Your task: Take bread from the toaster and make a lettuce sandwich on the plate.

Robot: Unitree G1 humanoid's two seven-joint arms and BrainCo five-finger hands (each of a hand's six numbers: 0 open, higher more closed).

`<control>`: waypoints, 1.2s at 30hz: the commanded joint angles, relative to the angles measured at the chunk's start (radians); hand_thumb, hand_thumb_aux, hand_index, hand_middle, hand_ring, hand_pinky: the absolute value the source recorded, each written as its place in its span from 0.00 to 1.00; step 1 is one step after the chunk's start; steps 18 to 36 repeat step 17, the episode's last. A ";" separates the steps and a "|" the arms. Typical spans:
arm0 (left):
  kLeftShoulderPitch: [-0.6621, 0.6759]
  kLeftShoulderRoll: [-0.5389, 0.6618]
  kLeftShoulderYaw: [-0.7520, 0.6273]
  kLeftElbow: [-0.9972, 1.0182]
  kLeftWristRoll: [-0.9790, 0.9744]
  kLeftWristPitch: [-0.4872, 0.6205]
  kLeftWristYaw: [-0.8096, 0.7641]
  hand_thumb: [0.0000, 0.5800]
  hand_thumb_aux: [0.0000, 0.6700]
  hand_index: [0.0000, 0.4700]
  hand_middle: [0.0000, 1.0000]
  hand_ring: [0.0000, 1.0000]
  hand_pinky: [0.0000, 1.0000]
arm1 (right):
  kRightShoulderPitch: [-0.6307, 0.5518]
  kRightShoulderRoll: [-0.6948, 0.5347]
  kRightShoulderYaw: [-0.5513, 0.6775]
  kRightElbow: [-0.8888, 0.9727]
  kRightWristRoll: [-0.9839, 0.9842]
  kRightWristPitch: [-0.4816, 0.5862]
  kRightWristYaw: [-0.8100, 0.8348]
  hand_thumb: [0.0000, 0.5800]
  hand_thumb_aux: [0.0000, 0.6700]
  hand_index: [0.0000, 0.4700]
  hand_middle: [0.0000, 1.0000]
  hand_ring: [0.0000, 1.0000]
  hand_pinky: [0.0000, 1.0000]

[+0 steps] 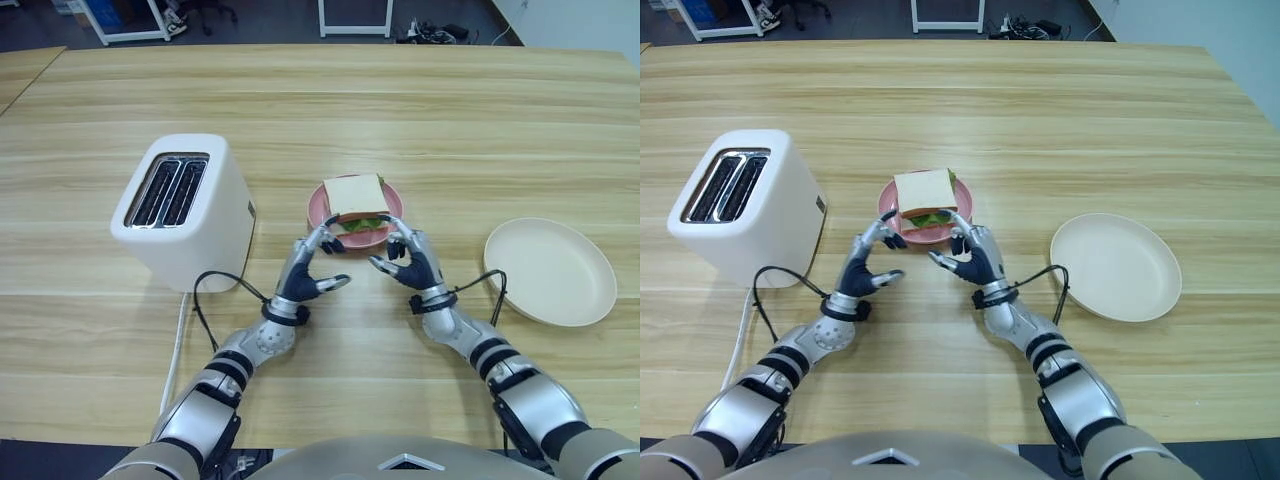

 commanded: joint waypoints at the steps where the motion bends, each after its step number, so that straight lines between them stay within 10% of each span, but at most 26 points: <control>1: 0.081 -0.048 0.095 -0.043 -0.057 0.006 0.001 0.00 0.00 0.00 0.00 0.00 0.00 | 0.070 -0.020 -0.061 -0.068 0.027 -0.023 0.001 0.00 0.00 0.00 0.00 0.00 0.00; 36: 0.280 -0.164 0.146 -0.309 -0.122 0.132 -0.226 0.00 0.00 0.00 0.00 0.00 0.00 | 0.194 0.019 -0.112 -0.234 0.076 -0.006 0.167 0.00 0.00 0.00 0.00 0.00 0.00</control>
